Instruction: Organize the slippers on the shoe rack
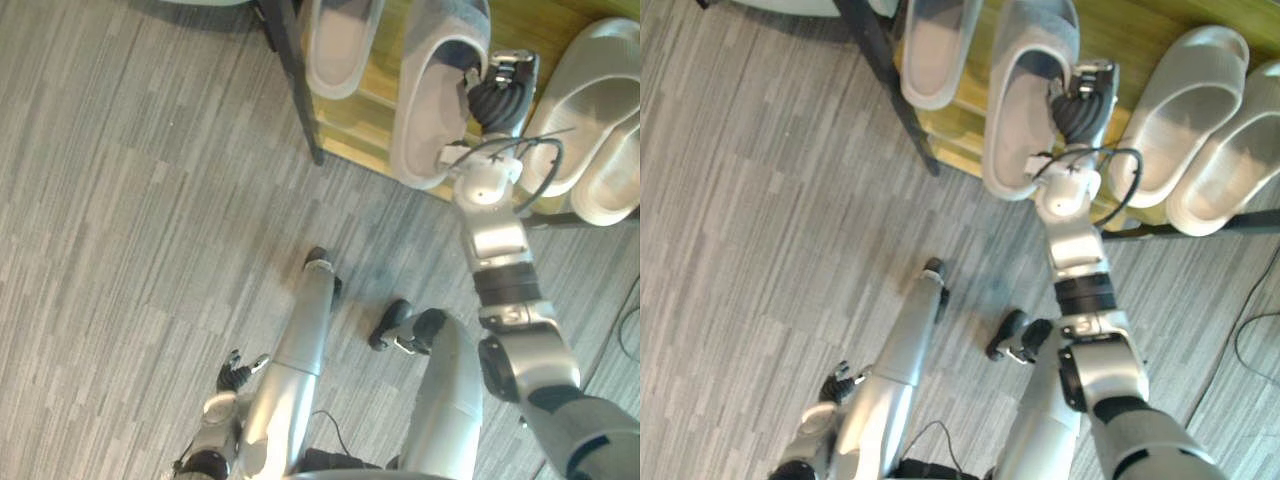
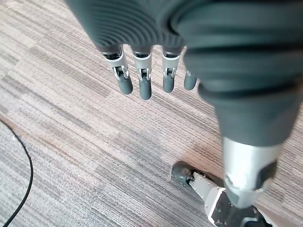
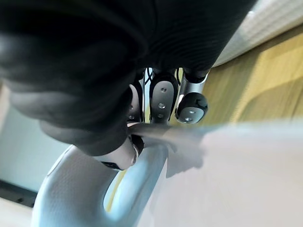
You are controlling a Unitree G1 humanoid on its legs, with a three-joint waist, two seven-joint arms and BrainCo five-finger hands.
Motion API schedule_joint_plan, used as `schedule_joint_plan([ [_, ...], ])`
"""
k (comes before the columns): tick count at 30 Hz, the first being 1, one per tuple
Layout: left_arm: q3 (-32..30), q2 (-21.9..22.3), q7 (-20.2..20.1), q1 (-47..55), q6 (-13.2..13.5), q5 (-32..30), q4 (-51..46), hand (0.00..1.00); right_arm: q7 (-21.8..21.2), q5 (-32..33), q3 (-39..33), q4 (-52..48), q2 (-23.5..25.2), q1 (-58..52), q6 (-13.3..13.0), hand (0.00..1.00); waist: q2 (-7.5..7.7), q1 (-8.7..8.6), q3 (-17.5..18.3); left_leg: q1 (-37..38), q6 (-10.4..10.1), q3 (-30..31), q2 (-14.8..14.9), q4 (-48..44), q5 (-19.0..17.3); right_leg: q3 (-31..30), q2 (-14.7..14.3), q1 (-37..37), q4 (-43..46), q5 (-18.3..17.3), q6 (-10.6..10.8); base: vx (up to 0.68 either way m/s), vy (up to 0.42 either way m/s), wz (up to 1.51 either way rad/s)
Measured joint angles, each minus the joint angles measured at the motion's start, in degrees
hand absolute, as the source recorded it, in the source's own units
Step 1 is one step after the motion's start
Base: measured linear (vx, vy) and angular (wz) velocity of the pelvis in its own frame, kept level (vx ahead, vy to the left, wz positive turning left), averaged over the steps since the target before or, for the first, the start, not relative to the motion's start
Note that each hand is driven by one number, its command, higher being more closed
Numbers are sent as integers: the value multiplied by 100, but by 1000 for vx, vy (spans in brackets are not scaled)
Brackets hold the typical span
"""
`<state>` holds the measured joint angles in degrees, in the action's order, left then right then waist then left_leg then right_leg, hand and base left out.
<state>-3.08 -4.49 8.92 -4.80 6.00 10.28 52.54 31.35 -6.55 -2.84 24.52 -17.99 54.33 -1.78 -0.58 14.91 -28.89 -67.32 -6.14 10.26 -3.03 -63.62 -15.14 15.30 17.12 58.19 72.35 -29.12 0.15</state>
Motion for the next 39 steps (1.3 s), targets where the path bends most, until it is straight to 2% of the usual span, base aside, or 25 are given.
schedule_joint_plan([
  [4, -2, 13, 46, -16, 22, -1, -1, 0, 105, 88, -163, 425, 39, 295, 20, 100, -15, 50, 8, -58, -25, 48, -12, 2, 8, 44, 2, 43, 23, -33, -29, -19, -7, 3],
  [8, -23, 25, 109, -45, 104, 89, 1, 0, 155, 467, -330, 628, 61, 468, 17, 100, -25, 108, 14, -188, -86, 135, -66, 30, 44, 145, 53, 138, 51, -69, -81, -25, 8, 10],
  [9, -24, 31, 111, -62, 102, 130, 2, 0, 199, 501, -381, 633, 62, 480, 16, 0, -25, 134, 15, -215, -102, 150, -75, 45, 55, 170, 73, 162, 58, -74, -90, -17, 6, 13],
  [15, -40, 52, 224, -87, 109, 225, 12, 0, 344, 783, -428, 936, 85, 823, 14, 0, -48, 202, 30, -258, -152, 214, -101, 69, 83, 221, 87, 208, 123, -109, -174, -19, 7, 6],
  [21, -43, 131, 226, -138, 113, 226, 47, 0, 348, 943, -557, 1063, 84, 868, 9, 0, -156, 328, 148, -269, -194, 281, -99, 114, 107, 296, 86, 208, 130, -160, -209, -24, 17, 3],
  [28, -42, 164, 227, -137, 113, 226, 56, 0, 399, 1157, -558, 1014, 123, 870, -23, 0, -168, 328, 277, -240, -247, 295, -69, 188, 139, 321, 73, 211, 106, -150, -228, -11, 17, -1],
  [39, -53, 170, 220, -137, 108, 227, 46, 0, 294, 1079, -462, 976, 117, 834, -46, 0, -166, 293, 277, -27, -351, 272, 31, 449, 227, 323, -28, 74, -104, -85, -307, -11, 20, -2],
])
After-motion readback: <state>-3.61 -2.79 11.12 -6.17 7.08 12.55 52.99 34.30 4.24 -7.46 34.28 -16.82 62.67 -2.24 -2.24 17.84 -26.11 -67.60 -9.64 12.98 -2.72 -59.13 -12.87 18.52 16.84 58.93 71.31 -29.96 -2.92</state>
